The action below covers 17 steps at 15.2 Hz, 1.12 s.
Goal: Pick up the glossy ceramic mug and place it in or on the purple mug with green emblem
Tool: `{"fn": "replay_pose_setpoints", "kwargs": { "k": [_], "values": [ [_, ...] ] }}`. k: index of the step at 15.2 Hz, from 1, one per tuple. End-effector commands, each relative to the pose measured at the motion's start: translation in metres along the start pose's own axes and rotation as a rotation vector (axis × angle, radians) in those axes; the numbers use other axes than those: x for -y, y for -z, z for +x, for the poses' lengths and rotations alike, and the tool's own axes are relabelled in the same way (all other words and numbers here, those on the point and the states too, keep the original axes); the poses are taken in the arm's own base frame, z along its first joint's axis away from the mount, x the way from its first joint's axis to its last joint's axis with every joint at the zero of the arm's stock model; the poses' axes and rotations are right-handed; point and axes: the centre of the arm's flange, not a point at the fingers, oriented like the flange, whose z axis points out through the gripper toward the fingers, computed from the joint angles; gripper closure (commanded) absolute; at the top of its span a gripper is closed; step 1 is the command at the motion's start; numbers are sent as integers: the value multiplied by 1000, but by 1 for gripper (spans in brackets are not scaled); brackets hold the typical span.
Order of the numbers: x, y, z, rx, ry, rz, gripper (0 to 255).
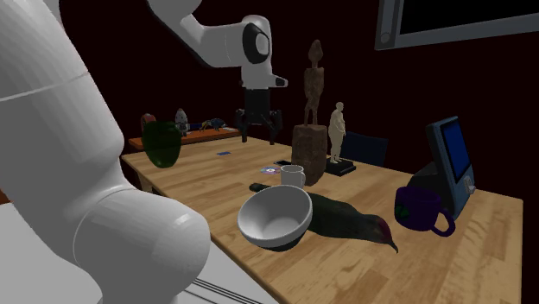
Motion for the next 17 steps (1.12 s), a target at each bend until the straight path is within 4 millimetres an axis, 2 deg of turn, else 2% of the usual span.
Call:
{"fn": "replay_pose_setpoints", "kwargs": {
  "k": [1, 15, 17],
  "values": [
    [-2, -15, 23, -2, 2, -6, 0],
    [-11, -122, 173, -5, 16, -49, 0],
    [-12, -130, 177, -5, 17, -50, 0]
  ]
}}
